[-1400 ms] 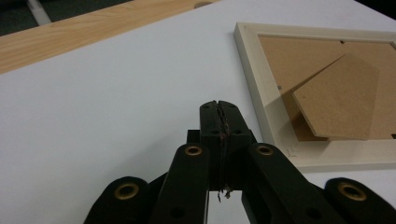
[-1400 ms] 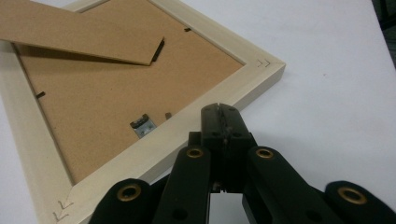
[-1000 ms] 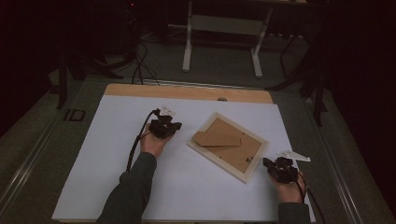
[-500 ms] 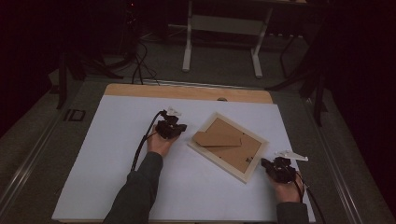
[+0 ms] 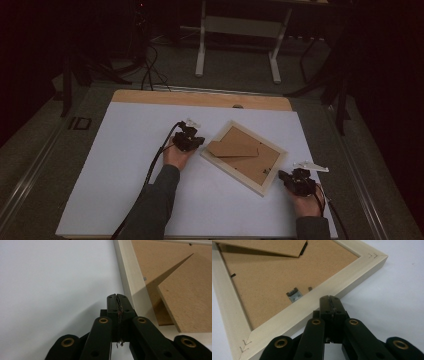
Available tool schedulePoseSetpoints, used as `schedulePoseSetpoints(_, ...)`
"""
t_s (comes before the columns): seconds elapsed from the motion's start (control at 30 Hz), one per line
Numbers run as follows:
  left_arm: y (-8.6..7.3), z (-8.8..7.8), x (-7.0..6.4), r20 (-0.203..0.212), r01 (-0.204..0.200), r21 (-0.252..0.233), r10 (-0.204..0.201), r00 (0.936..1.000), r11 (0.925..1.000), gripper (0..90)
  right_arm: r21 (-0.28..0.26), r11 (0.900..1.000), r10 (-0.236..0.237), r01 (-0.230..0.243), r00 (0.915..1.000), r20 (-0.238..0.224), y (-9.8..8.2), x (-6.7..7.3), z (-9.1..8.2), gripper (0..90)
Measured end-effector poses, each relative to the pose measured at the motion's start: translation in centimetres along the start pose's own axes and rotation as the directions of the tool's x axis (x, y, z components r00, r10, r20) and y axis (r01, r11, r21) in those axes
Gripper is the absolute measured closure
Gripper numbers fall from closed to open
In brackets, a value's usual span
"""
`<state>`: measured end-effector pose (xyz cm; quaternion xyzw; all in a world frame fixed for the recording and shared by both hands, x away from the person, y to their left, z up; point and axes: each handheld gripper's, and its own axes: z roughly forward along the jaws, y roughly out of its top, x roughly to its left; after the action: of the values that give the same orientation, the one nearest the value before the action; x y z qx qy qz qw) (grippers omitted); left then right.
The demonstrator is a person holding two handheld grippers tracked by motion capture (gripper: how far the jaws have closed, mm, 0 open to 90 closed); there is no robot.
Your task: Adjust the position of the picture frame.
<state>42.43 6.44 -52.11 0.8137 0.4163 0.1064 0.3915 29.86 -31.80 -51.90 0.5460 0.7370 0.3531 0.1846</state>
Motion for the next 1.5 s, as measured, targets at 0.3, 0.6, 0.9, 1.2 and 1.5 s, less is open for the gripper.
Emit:
schedulePoseSetpoints(0.3,-0.1,1.0,-0.3,0.012,0.002,0.017,-0.002,0.9999,0.9999,90.0,0.015,1.000,0.010,-0.010,0.9998,-0.014,-0.1,0.0,0.3,89.8)
schedulePoseSetpoints(0.6,-0.1,1.5,-0.8,0.019,-0.002,0.026,0.001,0.9998,0.9997,90.0,0.037,0.999,0.021,-0.021,0.9997,-0.013,-0.3,-0.1,0.4,89.8)
schedulePoseSetpoints(0.9,-0.1,1.8,-0.9,0.022,0.001,0.032,-0.002,0.9997,0.9995,90.0,0.046,0.998,0.031,-0.030,0.9992,-0.024,-0.3,-0.1,0.4,89.8)
schedulePoseSetpoints(1.2,-0.2,1.9,-0.8,0.023,0.002,0.043,-0.003,0.9997,0.9991,90.0,0.063,0.997,0.052,-0.050,0.9984,-0.023,-0.4,-0.2,0.7,89.8)
schedulePoseSetpoints(1.5,-0.1,1.8,-1.0,0.017,0.003,0.053,-0.004,0.9998,0.9986,90.0,0.068,0.996,0.066,-0.065,0.9976,-0.020,-0.4,-0.1,0.7,89.9)
